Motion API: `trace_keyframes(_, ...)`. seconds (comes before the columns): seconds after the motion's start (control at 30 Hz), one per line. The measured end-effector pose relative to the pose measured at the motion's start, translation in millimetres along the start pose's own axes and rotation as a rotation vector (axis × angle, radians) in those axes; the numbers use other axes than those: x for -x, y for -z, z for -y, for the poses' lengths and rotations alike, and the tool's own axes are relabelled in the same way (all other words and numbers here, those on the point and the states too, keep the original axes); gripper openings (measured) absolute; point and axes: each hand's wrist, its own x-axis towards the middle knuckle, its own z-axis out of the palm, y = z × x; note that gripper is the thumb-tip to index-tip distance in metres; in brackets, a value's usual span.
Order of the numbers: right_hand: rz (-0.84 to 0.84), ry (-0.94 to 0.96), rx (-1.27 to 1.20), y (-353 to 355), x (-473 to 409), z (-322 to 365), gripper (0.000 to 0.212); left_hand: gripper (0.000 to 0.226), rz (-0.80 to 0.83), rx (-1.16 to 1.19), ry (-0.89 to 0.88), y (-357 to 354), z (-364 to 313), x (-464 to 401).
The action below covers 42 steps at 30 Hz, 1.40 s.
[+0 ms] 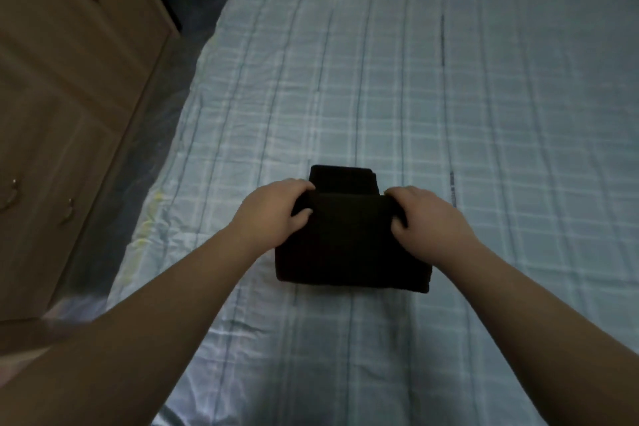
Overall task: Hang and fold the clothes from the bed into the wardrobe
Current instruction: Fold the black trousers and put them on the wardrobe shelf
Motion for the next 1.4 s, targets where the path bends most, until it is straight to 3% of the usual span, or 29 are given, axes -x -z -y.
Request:
trace_keyframes(0.1, -0.067, -0.044, -0.074, -27.7, -42.9, -20.3, 0.029, 0.044, -0.312, -0.195, -0.013, -32.4, -3.8, -12.9)
trace_keyframes(0.17, -0.172, -0.078, -0.119, -41.8, -63.4, -27.8, 0.024, 0.050, -0.411, -0.196, -0.068, -60.0, -18.4, -5.8)
trace_keyframes(0.27, -0.337, -0.130, -0.179, -50.5, -88.9, -32.9, 0.026, 0.063, -0.265, -0.227, -0.108, -100.8, -35.2, 9.9)
trace_keyframes(0.37, -0.326, -0.141, -0.231, -54.5, -109.2, -37.9, 0.030, 0.065, -0.173, -0.267, 0.017, -121.1, -22.4, -6.9)
trace_keyframes(0.5, -0.483, -0.071, 0.002, -63.3, -108.5, -27.8, 0.039, 0.062, -0.130, -0.296, 0.079, -130.6, -1.9, -52.4)
trace_keyframes(0.6, -0.366, 0.072, 0.094, -86.4, -88.3, -9.8, 0.052, 0.063, -0.115, -0.277, 0.049, -134.7, 4.4, -75.5)
trace_keyframes(0.7, -0.175, -0.047, 0.107, -122.8, -79.3, -23.3, 0.062, 0.075, -0.087, -0.215, 0.082, -136.3, 18.8, -88.2)
trace_keyframes(0.83, -0.075, -0.112, -0.010, -157.3, -85.9, -36.4, 0.069, 0.084, -0.029, -0.114, 0.116, -150.6, 35.6, -85.1)
trace_keyframes(1.4, -0.227, -0.051, -0.285, -219.9, -129.1, -62.1, 0.072, 0.074, -0.133, 0.209, 0.036, -206.8, 84.2, -119.6)
